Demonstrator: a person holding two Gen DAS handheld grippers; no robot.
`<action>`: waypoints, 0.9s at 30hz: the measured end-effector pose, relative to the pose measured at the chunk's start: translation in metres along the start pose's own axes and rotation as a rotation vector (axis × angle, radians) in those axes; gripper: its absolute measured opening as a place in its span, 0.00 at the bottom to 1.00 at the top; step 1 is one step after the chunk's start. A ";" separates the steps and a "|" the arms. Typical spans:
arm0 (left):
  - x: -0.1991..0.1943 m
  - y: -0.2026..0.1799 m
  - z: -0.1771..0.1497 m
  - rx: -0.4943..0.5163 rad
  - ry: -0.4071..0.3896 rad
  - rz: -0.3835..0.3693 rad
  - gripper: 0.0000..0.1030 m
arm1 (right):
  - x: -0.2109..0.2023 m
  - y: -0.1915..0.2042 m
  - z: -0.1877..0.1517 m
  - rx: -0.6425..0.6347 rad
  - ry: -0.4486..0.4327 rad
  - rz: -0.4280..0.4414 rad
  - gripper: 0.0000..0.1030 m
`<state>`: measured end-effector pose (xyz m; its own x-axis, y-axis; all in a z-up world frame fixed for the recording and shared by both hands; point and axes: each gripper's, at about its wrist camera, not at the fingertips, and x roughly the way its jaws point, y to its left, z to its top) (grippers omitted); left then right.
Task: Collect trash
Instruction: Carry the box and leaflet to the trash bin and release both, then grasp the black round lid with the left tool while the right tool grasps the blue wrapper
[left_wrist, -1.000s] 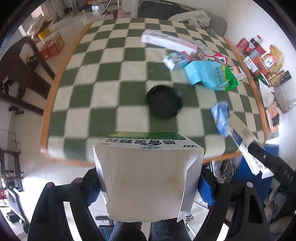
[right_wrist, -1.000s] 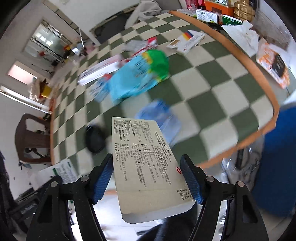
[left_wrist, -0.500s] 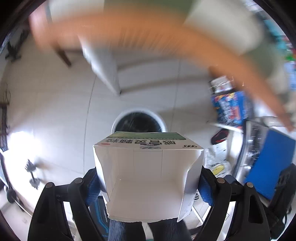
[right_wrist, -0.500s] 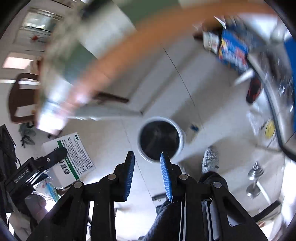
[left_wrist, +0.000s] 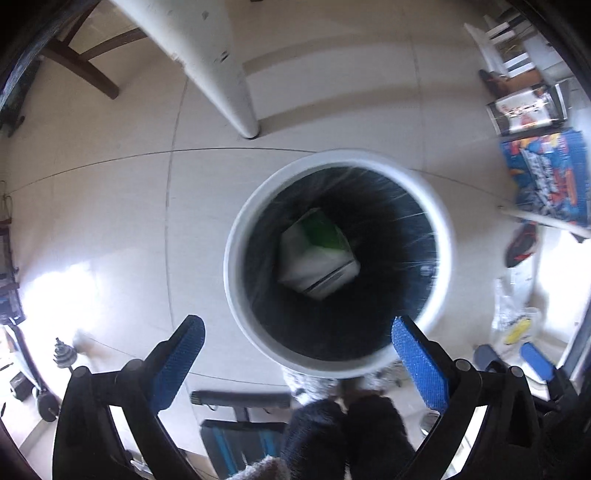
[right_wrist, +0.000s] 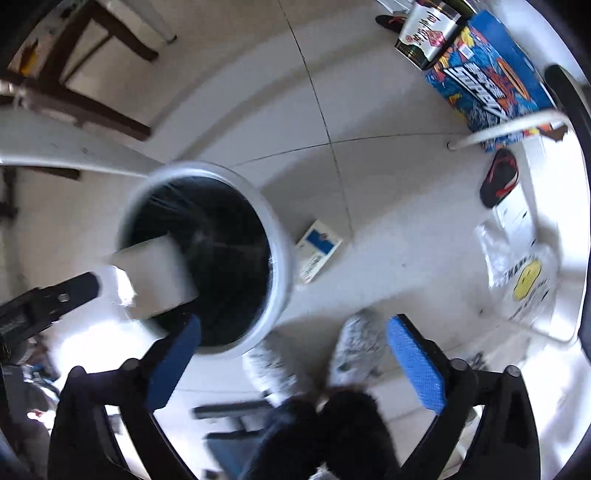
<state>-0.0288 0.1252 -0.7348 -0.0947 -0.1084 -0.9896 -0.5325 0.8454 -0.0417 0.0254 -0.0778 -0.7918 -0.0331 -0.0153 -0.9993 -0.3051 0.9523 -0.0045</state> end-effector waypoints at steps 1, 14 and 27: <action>0.003 0.003 -0.002 0.004 -0.006 0.019 1.00 | 0.007 0.000 0.000 -0.010 0.003 -0.006 1.00; -0.063 0.025 -0.032 0.023 -0.087 0.074 1.00 | -0.026 0.026 -0.013 -0.056 -0.046 0.000 1.00; -0.206 0.016 -0.093 0.021 -0.138 0.023 1.00 | -0.187 0.028 -0.042 -0.087 -0.122 0.032 1.00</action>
<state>-0.0964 0.1127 -0.5190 0.0103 -0.0172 -0.9998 -0.5135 0.8579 -0.0201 -0.0171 -0.0615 -0.6039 0.0699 0.0564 -0.9960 -0.3873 0.9216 0.0250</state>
